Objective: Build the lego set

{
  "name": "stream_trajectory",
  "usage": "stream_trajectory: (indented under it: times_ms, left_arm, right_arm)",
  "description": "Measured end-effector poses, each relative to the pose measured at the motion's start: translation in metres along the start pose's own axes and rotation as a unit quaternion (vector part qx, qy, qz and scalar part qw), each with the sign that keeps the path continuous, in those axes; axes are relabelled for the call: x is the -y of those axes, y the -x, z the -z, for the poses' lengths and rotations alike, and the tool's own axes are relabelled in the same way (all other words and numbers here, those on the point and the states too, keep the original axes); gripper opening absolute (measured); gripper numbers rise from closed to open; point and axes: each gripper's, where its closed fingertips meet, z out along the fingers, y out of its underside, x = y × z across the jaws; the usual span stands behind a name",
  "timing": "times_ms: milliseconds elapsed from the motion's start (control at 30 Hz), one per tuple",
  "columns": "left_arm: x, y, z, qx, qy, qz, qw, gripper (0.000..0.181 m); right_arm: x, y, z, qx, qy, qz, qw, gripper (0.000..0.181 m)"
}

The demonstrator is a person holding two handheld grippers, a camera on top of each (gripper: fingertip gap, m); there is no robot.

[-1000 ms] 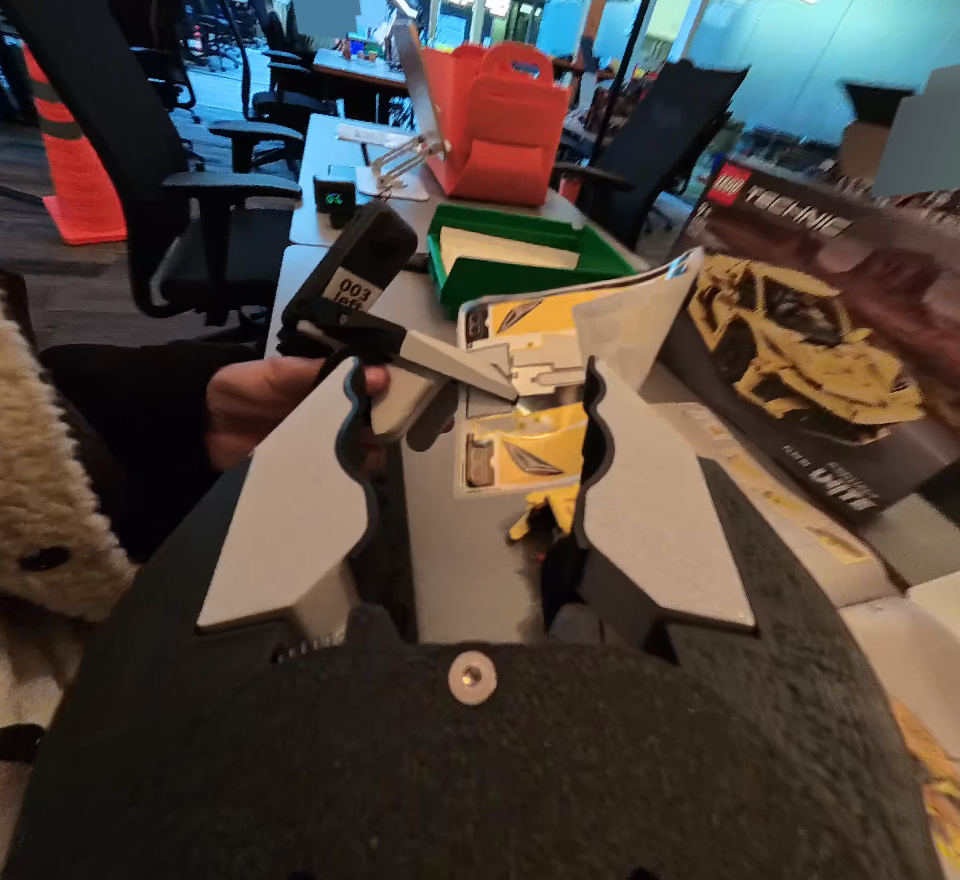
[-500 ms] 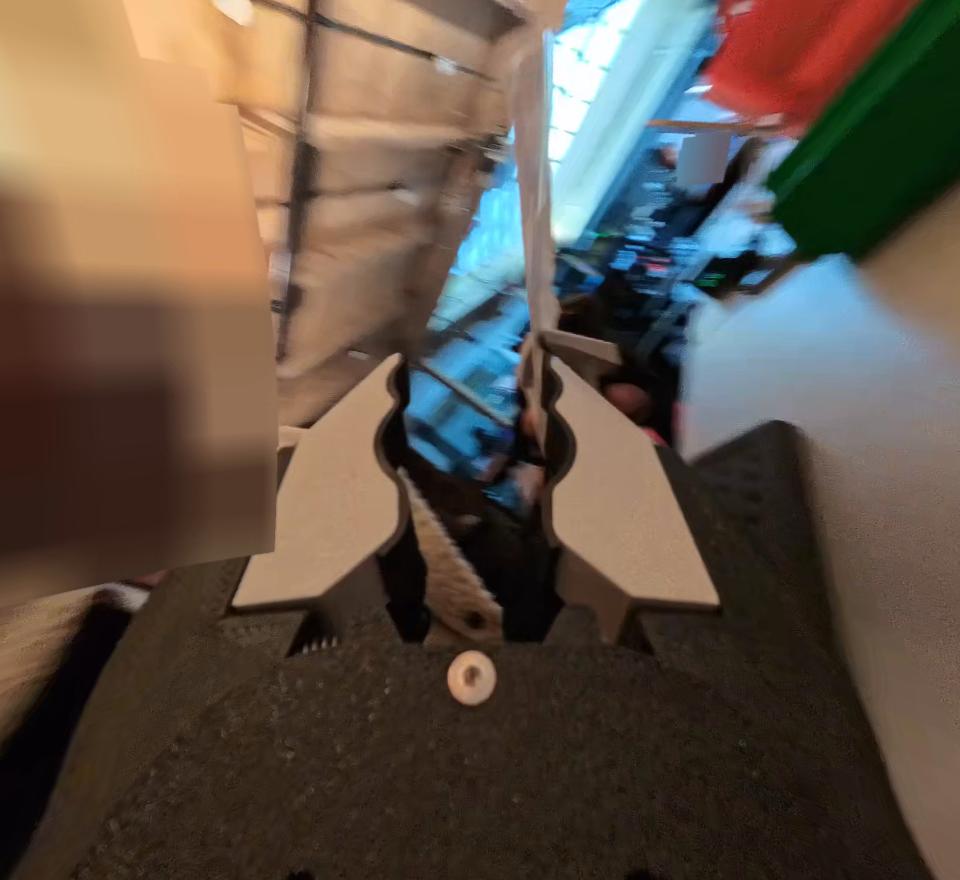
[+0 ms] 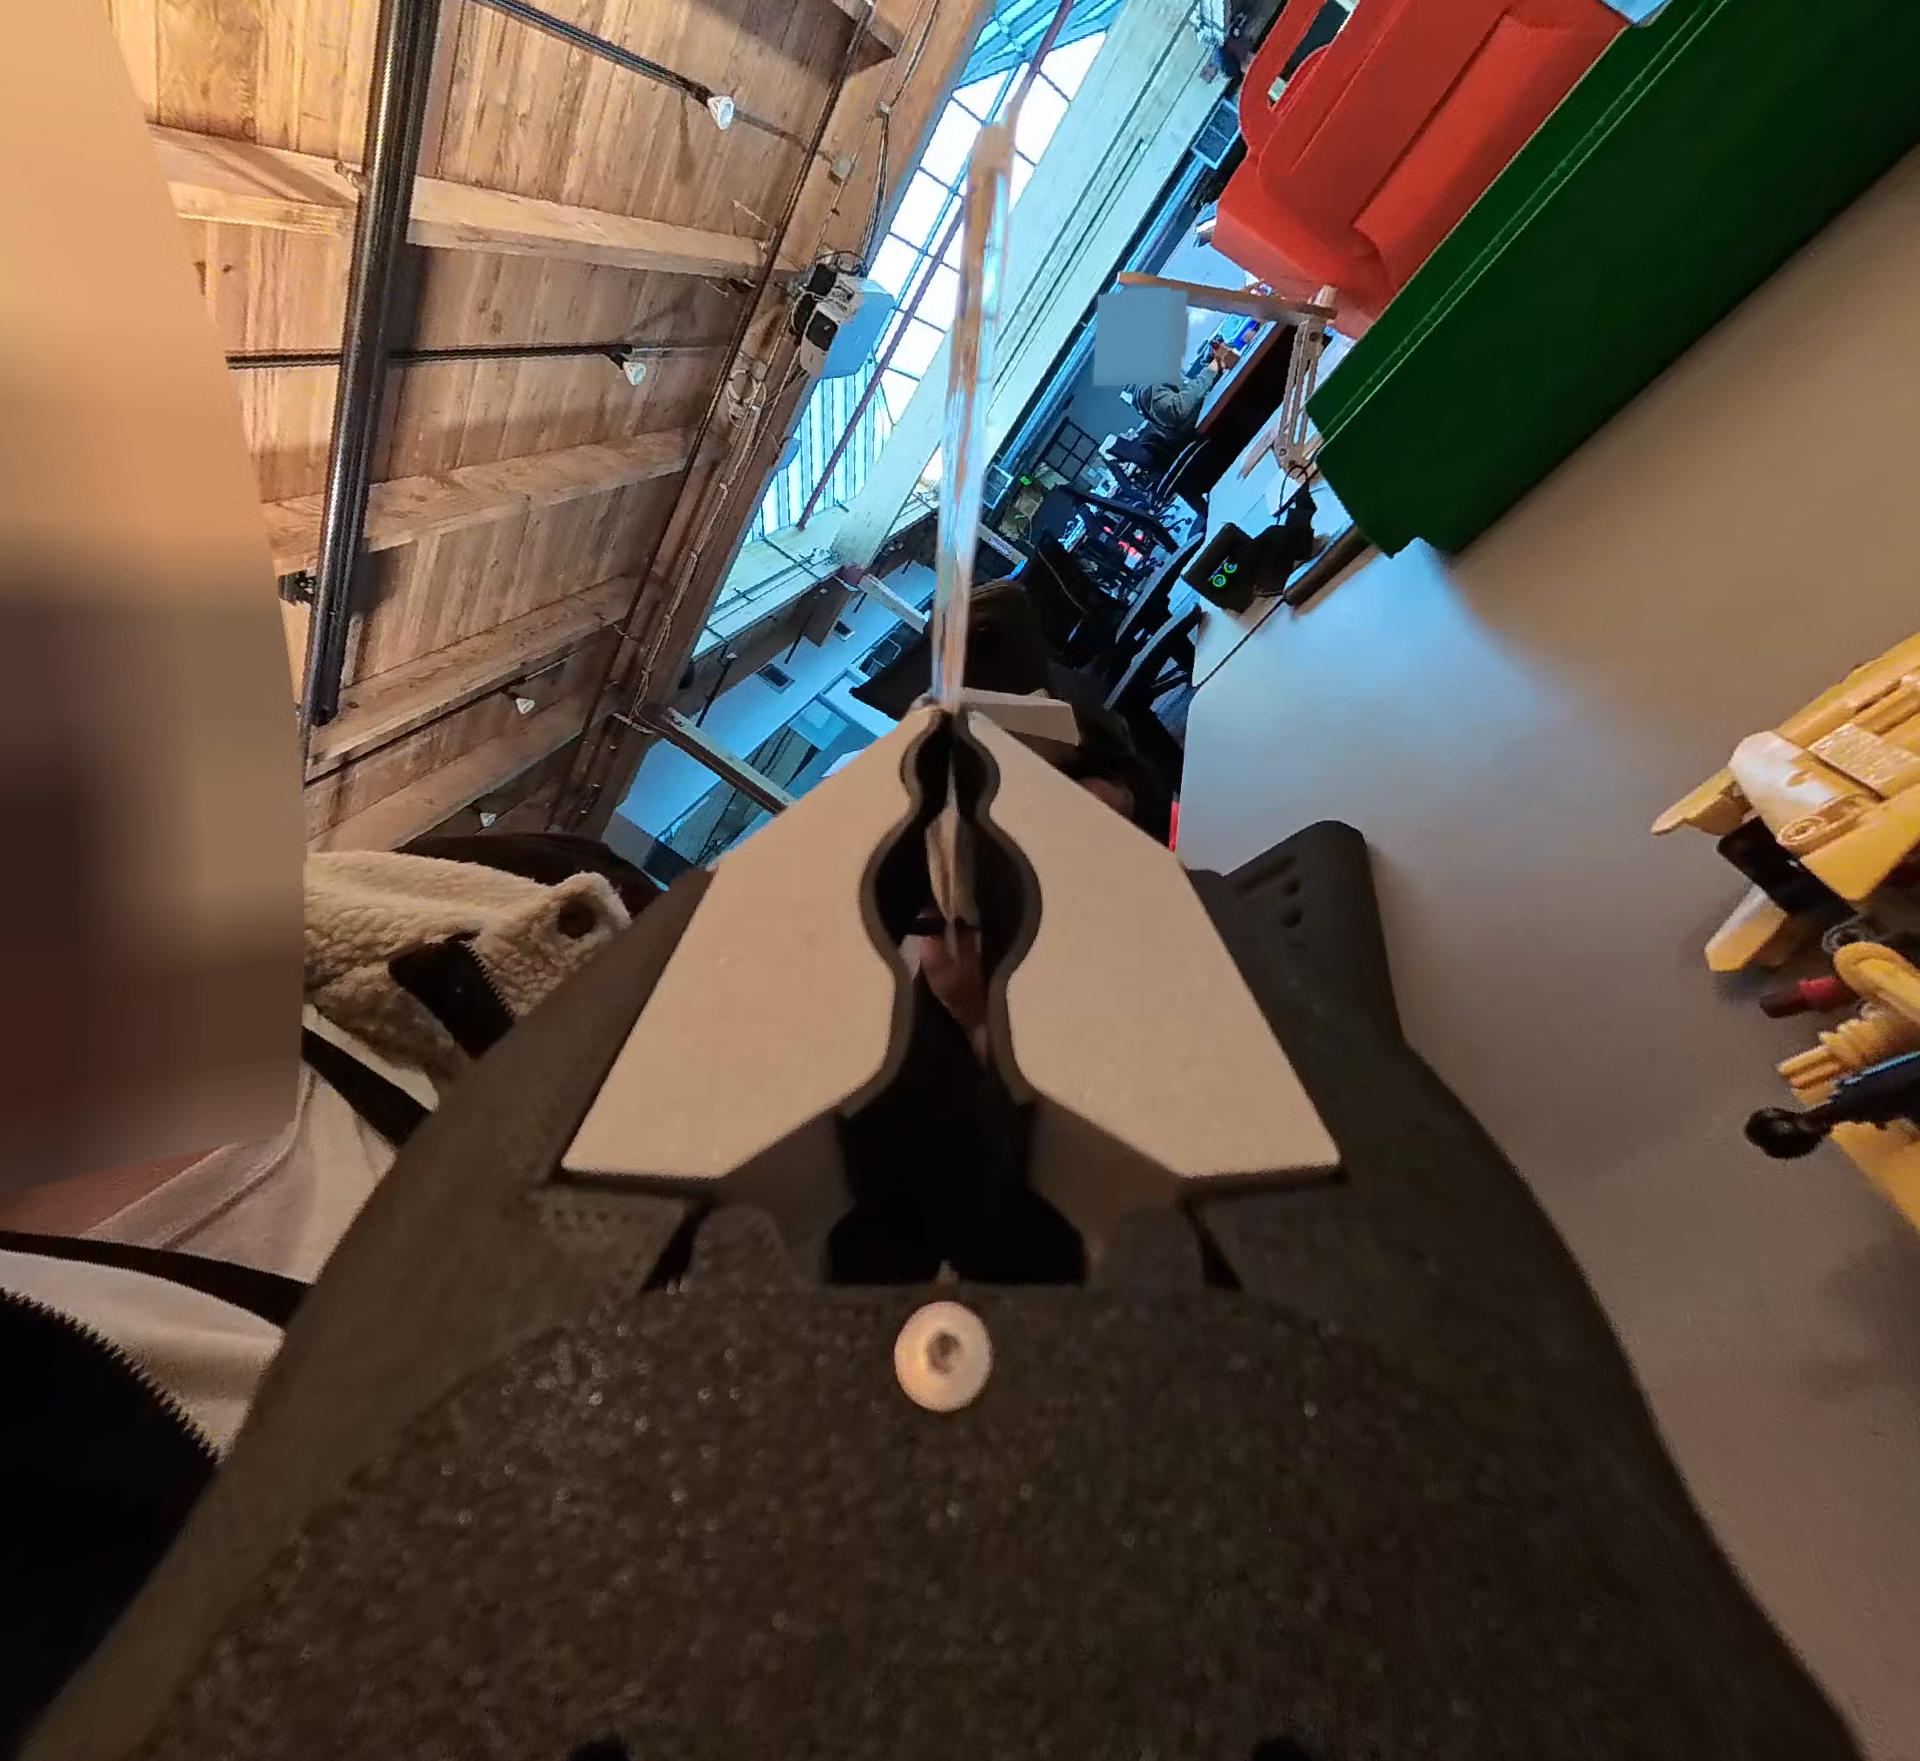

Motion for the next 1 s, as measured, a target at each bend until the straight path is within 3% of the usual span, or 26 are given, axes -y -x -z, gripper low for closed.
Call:
stream_trajectory:
  times_ms: [100,167,200,267,333,367,433,533,600,867,1000]
  left_arm:
    - [0.003,-0.001,0.001,-0.002,-0.009,0.002,1.0,0.0]
    - [0.003,0.004,0.003,0.009,-0.008,0.002,1.0,0.0]
    - [0.005,0.005,0.004,0.013,-0.013,0.001,1.0,0.0]
    - [0.007,0.009,0.007,0.026,-0.018,-0.004,1.0,0.0]
    - [0.004,0.01,0.007,0.029,-0.012,-0.014,0.999,0.0]
    - [0.003,0.008,0.006,0.023,-0.009,-0.019,1.0,0.0]
    - [0.0,0.002,0.003,0.008,-0.006,-0.027,1.0,0.0]
    - [-0.001,-0.015,0.002,-0.032,-0.004,-0.051,0.998,0.0]
    - [-0.003,-0.028,0.002,-0.056,0.003,-0.074,0.996,0.0]
    - [-0.007,-0.06,0.005,-0.137,0.005,-0.103,0.985,0.0]
    - [-0.01,-0.067,0.006,-0.153,0.01,-0.119,0.981,0.0]
  right_arm:
    - [-0.002,-0.002,-0.003,-0.02,0.009,0.027,0.999,0.001]
    - [0.006,-0.008,0.002,-0.073,0.002,0.093,0.993,0.021]
    - [0.014,-0.014,0.01,-0.124,-0.002,0.153,0.98,0.029]
    - [0.03,-0.009,0.023,-0.21,-0.001,0.312,0.927,0.042]
    - [0.016,0.014,0.014,-0.219,0.06,0.408,0.884,0.045]
    - [0.002,0.023,0.004,-0.21,0.096,0.422,0.876,0.044]
    - [-0.018,0.036,-0.017,-0.195,0.122,0.434,0.871,0.067]
    - [-0.033,0.029,-0.027,-0.215,0.153,0.462,0.846,0.072]
    - [-0.041,0.028,-0.03,-0.199,0.163,0.447,0.857,0.069]
    - [-0.05,0.061,-0.033,-0.005,0.125,0.261,0.957,0.047]
    - [-0.053,0.068,-0.033,0.049,0.118,0.225,0.966,0.038]
